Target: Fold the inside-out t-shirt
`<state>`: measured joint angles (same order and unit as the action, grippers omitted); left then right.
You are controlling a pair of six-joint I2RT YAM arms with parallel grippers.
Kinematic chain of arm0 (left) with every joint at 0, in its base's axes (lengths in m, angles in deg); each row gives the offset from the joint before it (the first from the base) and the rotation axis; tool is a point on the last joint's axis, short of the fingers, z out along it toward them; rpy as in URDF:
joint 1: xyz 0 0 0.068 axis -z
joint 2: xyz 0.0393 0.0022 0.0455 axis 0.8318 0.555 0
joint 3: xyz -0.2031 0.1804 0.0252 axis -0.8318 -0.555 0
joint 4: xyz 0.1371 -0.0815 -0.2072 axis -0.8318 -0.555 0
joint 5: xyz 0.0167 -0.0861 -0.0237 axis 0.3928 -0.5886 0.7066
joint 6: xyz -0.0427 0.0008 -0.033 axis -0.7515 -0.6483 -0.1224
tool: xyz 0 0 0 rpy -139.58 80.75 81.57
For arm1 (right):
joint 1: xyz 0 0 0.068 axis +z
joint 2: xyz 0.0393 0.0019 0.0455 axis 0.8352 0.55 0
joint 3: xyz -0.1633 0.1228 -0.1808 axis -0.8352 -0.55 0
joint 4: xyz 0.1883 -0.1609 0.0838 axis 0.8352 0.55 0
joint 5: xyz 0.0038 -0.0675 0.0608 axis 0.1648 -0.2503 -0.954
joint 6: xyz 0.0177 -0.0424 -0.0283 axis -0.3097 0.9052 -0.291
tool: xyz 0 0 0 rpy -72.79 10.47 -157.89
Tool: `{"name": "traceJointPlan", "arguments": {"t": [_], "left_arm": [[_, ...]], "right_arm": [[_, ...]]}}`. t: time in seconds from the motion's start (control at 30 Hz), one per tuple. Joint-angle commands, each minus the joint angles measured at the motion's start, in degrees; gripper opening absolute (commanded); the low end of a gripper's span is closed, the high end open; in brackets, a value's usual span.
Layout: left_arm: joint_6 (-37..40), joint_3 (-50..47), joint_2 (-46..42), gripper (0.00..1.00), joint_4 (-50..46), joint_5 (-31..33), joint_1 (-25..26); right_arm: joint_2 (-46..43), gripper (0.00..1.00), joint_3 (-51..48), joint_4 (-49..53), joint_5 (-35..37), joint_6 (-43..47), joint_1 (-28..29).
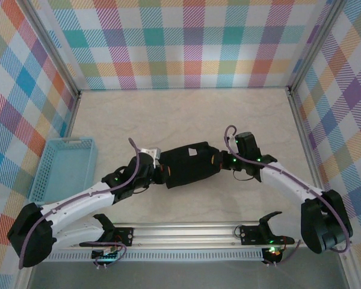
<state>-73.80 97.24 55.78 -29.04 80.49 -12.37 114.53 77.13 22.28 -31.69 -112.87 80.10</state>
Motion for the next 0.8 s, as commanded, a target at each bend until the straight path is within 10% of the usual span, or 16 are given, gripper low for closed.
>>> {"name": "traceJointPlan", "arguments": {"t": [0.0,0.63,0.77], "left_arm": [[-1.3,4.4,2.5,0.00,-2.5,8.1,-2.6],[-1.3,12.3,27.8,0.11,0.5,5.8,-14.0],[-1.0,13.7,27.3,0.33,-1.6,5.4,-14.6]], "right_arm": [[3.7,0.00,6.3,0.7,3.5,1.4,0.0],[28.8,0.00,20.4,-3.1,8.3,7.3,0.0],[27.5,0.27,21.7,0.6,11.6,7.6,0.1]]}}
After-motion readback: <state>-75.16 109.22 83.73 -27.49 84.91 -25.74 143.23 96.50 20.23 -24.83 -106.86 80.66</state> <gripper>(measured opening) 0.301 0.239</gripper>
